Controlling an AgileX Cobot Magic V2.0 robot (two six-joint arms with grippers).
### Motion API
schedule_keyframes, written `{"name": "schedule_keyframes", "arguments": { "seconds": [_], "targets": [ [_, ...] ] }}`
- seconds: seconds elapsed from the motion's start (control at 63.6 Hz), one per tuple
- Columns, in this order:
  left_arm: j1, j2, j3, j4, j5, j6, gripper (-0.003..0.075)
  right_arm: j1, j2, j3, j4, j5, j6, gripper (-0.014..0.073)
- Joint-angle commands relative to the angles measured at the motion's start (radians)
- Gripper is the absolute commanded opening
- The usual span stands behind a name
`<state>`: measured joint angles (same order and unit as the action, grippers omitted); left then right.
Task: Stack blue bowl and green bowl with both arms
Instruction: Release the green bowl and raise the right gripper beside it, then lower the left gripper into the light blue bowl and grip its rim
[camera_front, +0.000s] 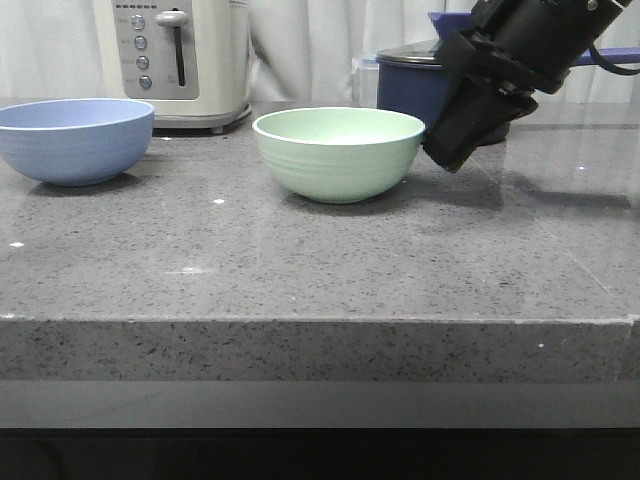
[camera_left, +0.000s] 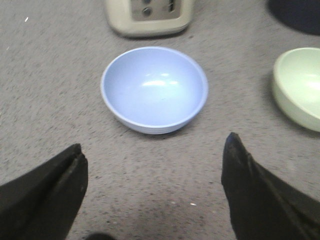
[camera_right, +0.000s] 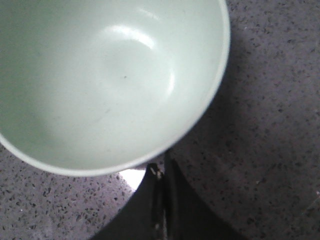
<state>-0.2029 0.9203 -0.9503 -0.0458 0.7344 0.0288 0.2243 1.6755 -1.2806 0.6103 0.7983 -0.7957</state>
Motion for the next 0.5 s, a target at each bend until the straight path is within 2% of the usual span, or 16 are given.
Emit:
{"name": "schedule_keyframes", "arguments": {
  "seconds": [0.0, 0.205, 0.346, 0.488],
  "targets": [
    [0.058, 0.107, -0.124, 0.000, 0.011, -0.006, 0.0544, 0.000, -0.042, -0.023, 0.038, -0.022, -0.008, -0.0063],
    [0.148, 0.381, -0.326, -0.057, 0.111, 0.003, 0.0544, 0.000, -0.042, -0.023, 0.038, -0.022, -0.008, -0.0063],
    [0.154, 0.546, -0.438, -0.067, 0.179, 0.004, 0.0544, 0.000, -0.042, -0.023, 0.038, -0.022, -0.008, -0.0063],
    [0.154, 0.670, -0.518, -0.136, 0.189, 0.026, 0.0544, 0.000, -0.042, -0.023, 0.038, -0.022, -0.008, -0.0063]
  ]
}}
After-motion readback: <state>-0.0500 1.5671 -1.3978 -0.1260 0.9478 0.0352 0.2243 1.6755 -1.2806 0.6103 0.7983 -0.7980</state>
